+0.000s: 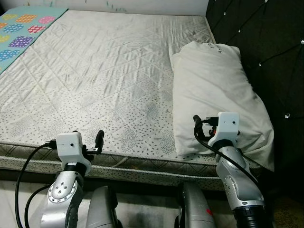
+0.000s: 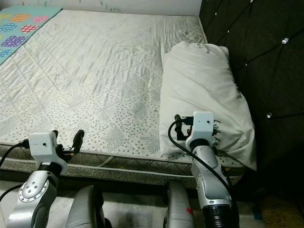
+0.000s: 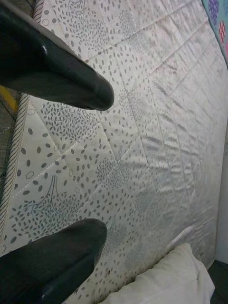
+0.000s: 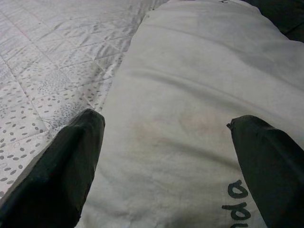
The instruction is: Clean up the room
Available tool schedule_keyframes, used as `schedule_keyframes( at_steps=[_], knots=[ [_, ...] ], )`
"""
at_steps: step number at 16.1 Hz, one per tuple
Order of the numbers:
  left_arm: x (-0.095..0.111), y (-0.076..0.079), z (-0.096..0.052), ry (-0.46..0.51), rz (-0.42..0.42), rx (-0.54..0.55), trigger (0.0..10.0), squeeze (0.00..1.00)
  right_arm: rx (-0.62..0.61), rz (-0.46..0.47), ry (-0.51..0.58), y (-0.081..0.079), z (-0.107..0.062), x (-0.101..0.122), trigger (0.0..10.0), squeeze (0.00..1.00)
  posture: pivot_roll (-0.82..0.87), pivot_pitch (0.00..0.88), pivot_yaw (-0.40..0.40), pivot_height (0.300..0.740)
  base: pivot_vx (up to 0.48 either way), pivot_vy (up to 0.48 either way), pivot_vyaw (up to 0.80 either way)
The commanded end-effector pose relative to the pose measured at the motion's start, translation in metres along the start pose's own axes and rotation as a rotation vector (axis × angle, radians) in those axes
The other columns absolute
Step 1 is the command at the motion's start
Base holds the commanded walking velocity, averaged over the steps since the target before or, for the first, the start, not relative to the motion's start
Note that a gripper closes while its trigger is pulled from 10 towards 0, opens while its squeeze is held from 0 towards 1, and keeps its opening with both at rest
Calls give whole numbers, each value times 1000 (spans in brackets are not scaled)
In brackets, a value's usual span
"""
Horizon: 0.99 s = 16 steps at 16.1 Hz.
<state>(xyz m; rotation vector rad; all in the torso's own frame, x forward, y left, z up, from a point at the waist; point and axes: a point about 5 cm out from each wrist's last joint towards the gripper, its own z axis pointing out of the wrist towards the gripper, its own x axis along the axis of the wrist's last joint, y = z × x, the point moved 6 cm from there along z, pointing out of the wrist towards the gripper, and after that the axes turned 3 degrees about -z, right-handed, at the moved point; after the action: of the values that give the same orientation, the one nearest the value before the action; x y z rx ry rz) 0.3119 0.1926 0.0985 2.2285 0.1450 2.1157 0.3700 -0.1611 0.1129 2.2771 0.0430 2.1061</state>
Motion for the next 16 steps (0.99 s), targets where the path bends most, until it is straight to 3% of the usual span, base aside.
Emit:
schedule_keyframes(
  at_steps=[1, 11, 16],
  knots=[
    [-3, 0, -1, -9, 10, 0, 10000, 0, -12, 22, 28, 3, 1, 8, 10000, 0, -125, 91, -9, 591, 0, 0, 0],
    [-3, 1, 0, -10, 13, -14, 10000, 0, -21, 25, 28, 6, 3, 9, 10000, 0, -124, 82, -6, 728, 0, 0, 0],
    [-3, 3, 1, -9, 11, -17, 10000, 0, -24, 22, 27, 8, 5, 8, 10000, 0, -124, 81, -9, 740, 0, 0, 0]
  ],
)
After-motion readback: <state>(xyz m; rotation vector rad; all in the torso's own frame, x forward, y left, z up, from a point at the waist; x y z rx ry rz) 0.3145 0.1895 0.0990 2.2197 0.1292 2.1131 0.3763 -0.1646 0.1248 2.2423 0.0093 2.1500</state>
